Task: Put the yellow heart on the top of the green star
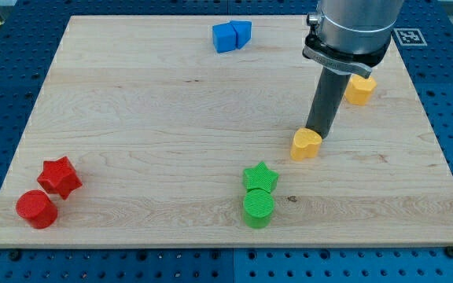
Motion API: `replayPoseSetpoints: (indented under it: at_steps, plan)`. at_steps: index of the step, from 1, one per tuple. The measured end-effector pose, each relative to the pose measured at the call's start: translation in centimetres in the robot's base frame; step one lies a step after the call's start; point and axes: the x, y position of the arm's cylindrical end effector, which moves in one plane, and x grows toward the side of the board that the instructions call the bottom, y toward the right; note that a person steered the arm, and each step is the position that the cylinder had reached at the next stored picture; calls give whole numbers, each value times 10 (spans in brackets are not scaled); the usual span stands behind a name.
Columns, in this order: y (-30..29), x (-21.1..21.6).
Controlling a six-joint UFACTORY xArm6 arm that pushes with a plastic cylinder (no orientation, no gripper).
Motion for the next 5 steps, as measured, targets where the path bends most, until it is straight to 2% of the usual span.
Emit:
replayPoseSetpoints:
  at_steps: [1,5]
  plan:
    - [-6,39]
    - [-67,41]
